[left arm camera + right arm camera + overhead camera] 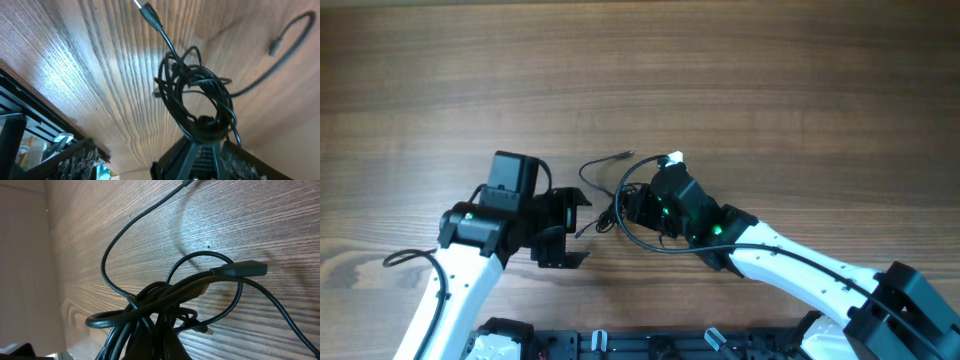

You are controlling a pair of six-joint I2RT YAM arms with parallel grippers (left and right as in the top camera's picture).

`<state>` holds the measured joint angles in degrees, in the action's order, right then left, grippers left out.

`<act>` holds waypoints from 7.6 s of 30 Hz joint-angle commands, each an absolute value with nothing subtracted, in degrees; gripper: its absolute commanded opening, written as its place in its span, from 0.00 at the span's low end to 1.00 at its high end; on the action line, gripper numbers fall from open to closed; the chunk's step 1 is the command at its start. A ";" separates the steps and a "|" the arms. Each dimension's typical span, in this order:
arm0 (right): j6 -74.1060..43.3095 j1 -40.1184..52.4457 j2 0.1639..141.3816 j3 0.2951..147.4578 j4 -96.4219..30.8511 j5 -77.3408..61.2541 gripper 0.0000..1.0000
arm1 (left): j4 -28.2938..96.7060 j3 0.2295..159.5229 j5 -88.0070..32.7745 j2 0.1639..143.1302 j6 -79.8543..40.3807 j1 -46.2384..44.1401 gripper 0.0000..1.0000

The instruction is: Untangle cables

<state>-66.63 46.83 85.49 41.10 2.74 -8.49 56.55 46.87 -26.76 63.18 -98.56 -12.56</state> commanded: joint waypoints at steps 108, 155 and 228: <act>-30.26 29.61 69.06 41.17 -11.99 -23.24 0.77 | -0.47 47.48 -66.74 81.76 -29.12 1.34 0.04; 3.84 29.65 79.75 41.17 15.03 -40.01 0.97 | -6.46 47.48 -90.39 79.20 1.02 2.07 0.04; -32.45 34.54 87.00 41.17 19.27 -34.59 0.77 | -10.72 47.48 -52.90 79.18 -17.58 -7.29 0.04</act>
